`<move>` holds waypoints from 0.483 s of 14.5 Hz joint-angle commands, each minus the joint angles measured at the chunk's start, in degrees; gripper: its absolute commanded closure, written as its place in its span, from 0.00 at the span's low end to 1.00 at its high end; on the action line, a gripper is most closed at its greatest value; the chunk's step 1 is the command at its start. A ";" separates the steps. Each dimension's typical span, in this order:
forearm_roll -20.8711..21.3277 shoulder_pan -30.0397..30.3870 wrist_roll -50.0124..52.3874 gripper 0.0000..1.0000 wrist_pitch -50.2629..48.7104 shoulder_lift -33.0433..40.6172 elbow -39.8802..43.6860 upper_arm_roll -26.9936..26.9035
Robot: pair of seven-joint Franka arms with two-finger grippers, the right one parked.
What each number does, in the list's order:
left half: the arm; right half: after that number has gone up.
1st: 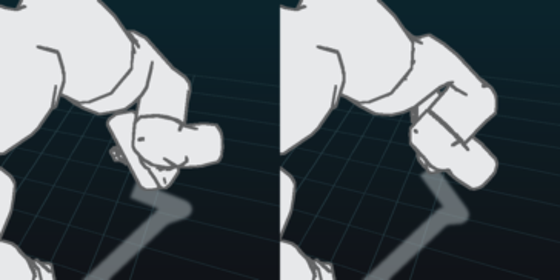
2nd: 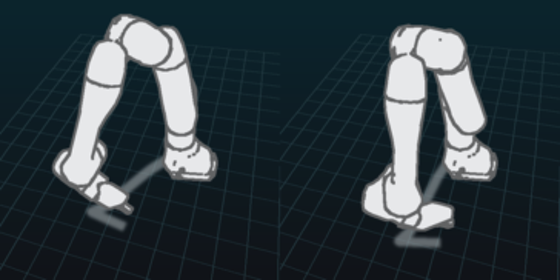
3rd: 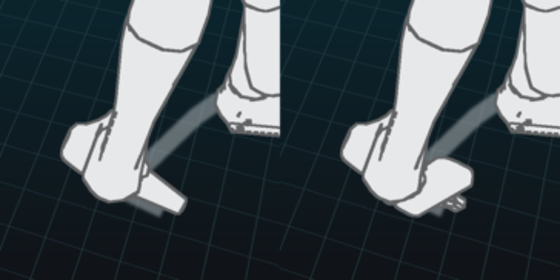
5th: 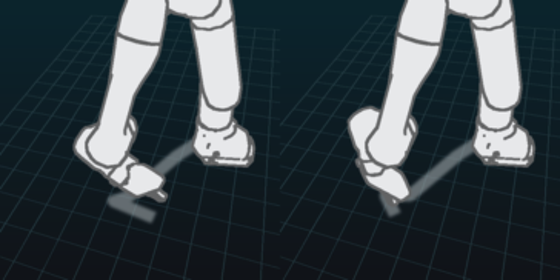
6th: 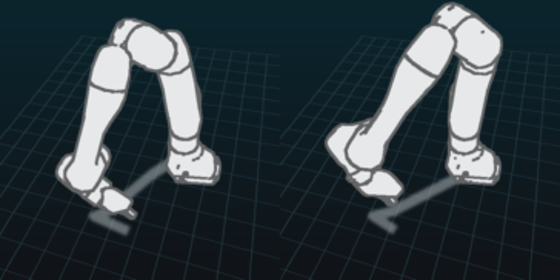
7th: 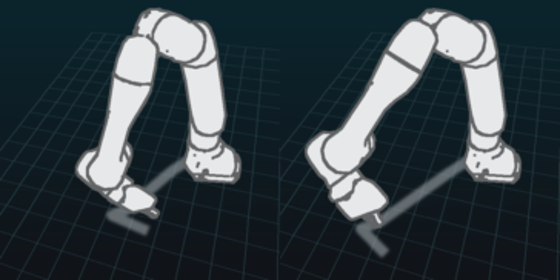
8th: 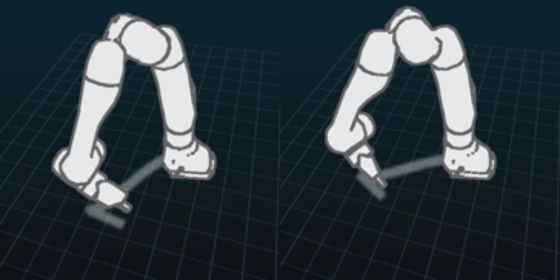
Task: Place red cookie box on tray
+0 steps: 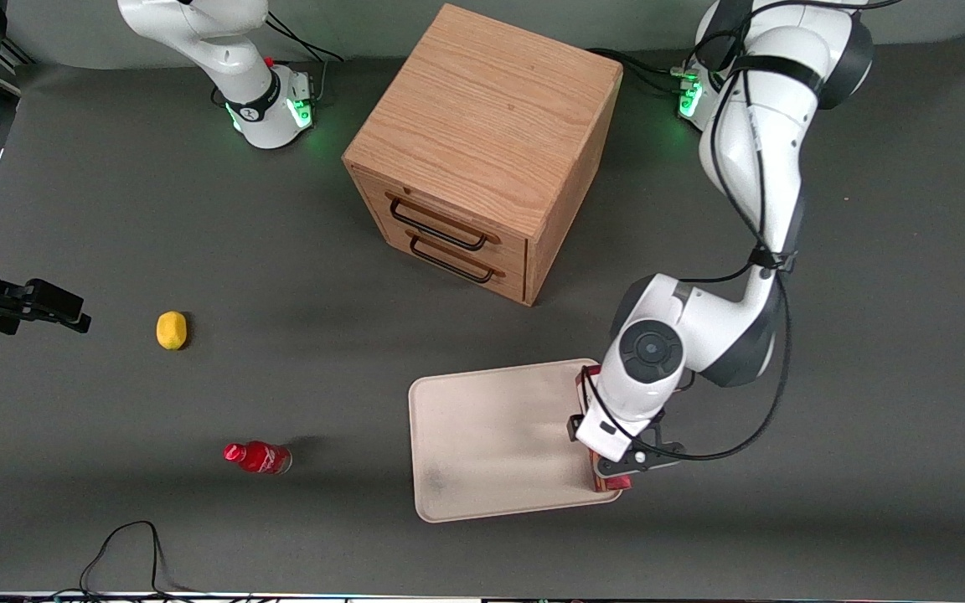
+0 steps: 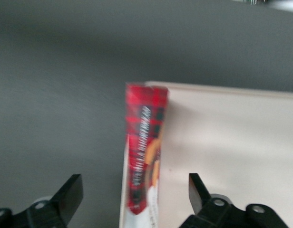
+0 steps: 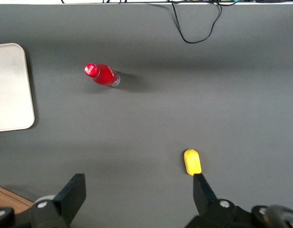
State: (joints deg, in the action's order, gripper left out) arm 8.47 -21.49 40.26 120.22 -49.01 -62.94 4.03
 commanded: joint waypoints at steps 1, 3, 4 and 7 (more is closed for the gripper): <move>-2.82 4.08 -3.59 0.00 -6.11 13.56 -10.60 0.98; -3.10 6.89 -7.37 0.00 -13.66 20.41 -13.51 0.98; -3.28 8.30 -10.00 0.00 -17.18 23.32 -14.65 1.07; -3.98 13.47 -18.26 0.00 -27.39 32.28 -16.93 1.07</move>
State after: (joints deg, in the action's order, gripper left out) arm 5.46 -11.53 26.98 96.16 -24.95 -73.03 4.33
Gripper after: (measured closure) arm 0.000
